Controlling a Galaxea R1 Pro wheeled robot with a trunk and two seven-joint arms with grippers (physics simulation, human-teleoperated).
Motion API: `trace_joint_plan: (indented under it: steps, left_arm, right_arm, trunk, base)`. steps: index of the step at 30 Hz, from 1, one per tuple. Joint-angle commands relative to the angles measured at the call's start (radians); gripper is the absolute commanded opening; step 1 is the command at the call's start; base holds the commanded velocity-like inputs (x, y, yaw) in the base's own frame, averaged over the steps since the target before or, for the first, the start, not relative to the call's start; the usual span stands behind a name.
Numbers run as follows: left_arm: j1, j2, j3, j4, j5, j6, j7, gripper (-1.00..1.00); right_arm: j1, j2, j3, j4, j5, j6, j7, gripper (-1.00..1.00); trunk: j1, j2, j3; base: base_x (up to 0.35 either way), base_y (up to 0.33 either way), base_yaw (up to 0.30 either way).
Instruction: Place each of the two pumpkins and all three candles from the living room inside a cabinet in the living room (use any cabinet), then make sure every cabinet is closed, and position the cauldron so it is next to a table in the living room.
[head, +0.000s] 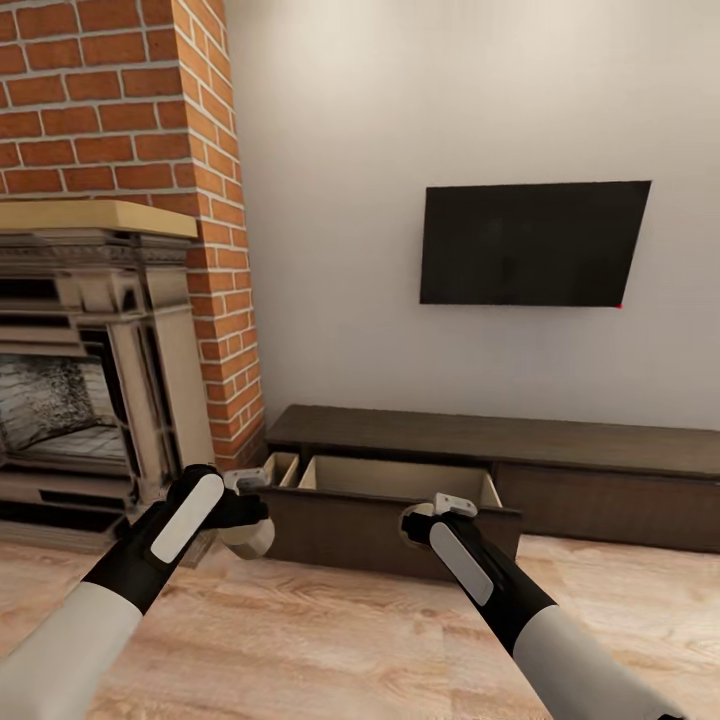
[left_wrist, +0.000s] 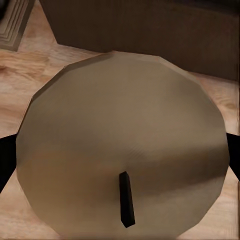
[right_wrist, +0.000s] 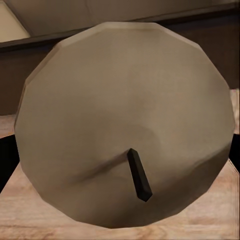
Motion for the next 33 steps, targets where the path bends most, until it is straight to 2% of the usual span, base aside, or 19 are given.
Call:
trace_joint_plan:
  steps: [1, 9, 22, 33]
  left_arm:
    - [-0.001, 0.001, -0.003, -0.001, 0.009, 0.001, 0.010, -1.00]
    - [-0.001, 0.001, -0.004, -0.001, 0.006, 0.001, 0.011, -1.00]
    - [-0.001, 0.000, -0.008, -0.001, -0.002, 0.001, 0.013, -1.00]
    - [-0.001, 0.000, -0.004, 0.000, 0.001, 0.001, 0.009, -1.00]
  right_arm:
    - [-0.001, 0.000, 0.003, -0.001, -0.007, -0.001, -0.007, -1.00]
    - [-0.001, 0.000, 0.003, -0.001, -0.007, -0.001, -0.007, -1.00]
    - [-0.001, 0.000, 0.003, -0.001, -0.006, -0.001, -0.007, -1.00]
    - [-0.002, 0.005, 0.004, -0.002, -0.006, 0.002, -0.008, -1.00]
  trunk:
    - [0.000, -0.001, 0.000]
    - [0.000, -0.001, 0.005]
    - [-0.050, 0.090, 0.055]
    - [-0.092, 0.167, 0.090]
  base:
    - [0.000, 0.000, -0.274]
    - [0.000, 0.000, -0.273]
    - [0.000, 0.000, -0.258]
    - [0.000, 0.000, -0.036]
